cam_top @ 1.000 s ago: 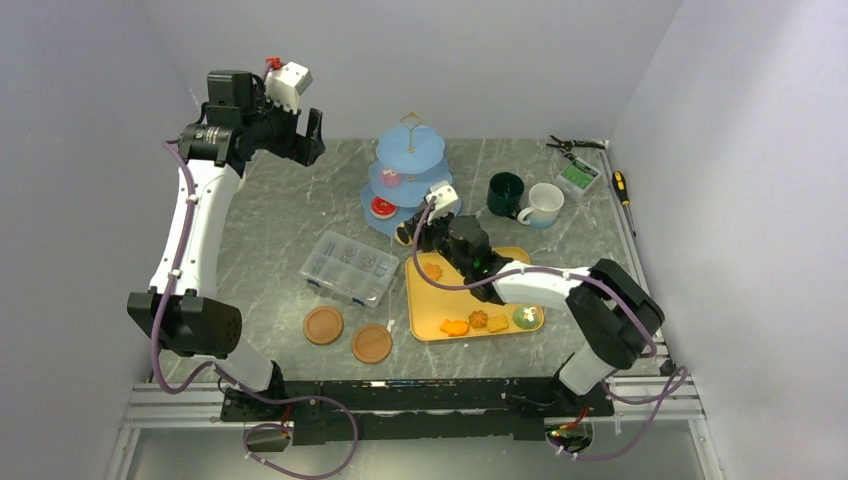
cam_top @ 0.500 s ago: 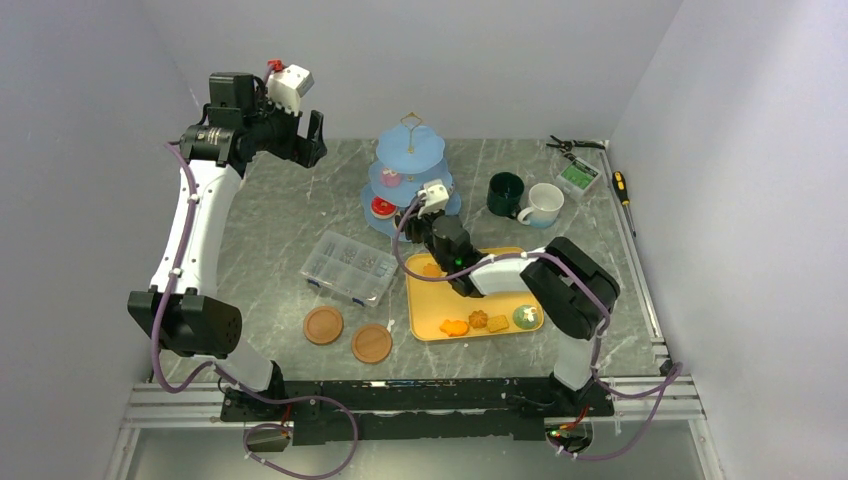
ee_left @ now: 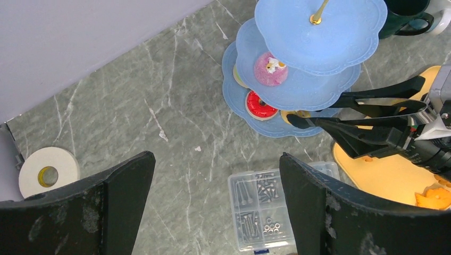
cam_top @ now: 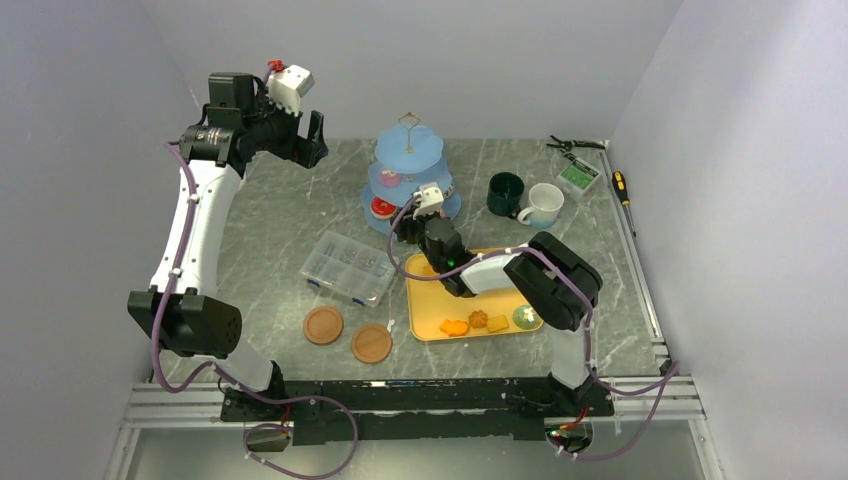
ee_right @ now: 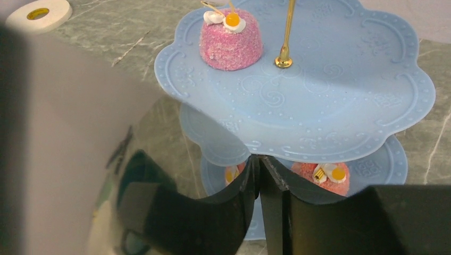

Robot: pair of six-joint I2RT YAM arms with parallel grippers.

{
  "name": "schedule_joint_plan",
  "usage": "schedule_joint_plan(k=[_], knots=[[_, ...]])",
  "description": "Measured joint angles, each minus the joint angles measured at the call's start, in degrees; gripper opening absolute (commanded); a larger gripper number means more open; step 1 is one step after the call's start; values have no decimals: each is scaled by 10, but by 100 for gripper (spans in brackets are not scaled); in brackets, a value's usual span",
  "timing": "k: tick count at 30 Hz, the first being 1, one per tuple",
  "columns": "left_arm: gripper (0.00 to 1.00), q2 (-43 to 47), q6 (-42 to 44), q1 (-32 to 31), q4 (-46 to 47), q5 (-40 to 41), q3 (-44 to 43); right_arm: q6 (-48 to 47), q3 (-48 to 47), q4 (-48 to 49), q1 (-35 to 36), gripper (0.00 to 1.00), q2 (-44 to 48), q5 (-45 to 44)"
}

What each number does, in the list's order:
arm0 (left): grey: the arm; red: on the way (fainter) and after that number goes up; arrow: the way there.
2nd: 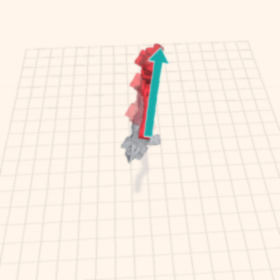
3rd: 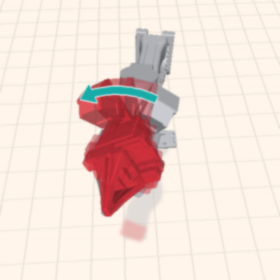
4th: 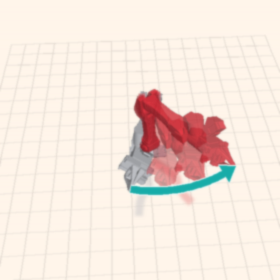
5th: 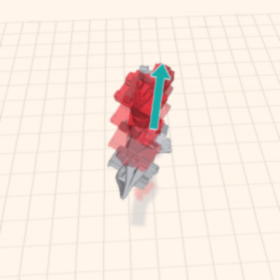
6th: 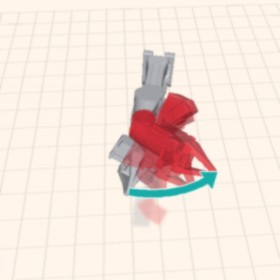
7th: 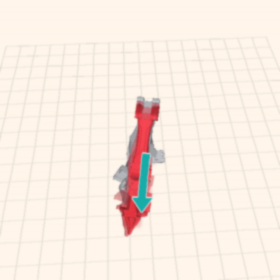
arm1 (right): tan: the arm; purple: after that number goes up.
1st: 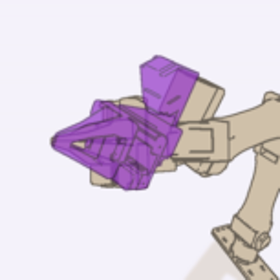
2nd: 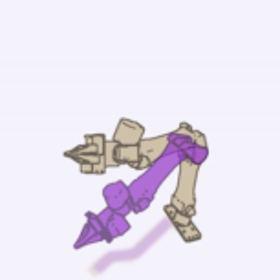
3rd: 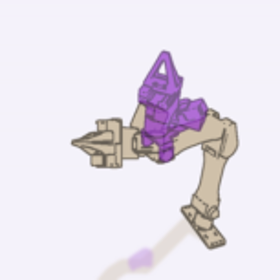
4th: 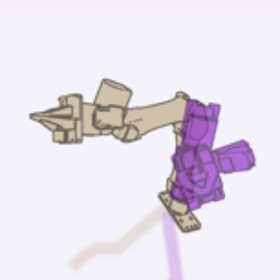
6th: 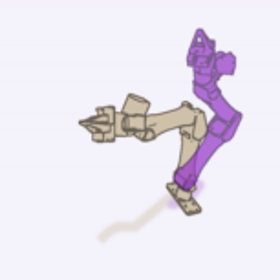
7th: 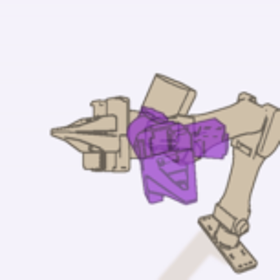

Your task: Serve the afternoon tea

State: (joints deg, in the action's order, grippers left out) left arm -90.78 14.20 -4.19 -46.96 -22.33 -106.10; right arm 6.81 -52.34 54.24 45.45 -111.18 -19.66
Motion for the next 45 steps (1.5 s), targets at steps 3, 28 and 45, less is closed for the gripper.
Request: schedule_joint_plan(k=[3, 28, 45], knots=[[93, 1, 0, 0, 3, -5, 1, 1, -1, 1, 0, 62, -2, 0], [93, 5, -3, 1, 8, -30, 1, 79, 262, -275, 22, 61, 509, -131], [93, 5, -3, 2, 7, -48, -11, 285, 251, -747, 23, 57, 699, -287]])
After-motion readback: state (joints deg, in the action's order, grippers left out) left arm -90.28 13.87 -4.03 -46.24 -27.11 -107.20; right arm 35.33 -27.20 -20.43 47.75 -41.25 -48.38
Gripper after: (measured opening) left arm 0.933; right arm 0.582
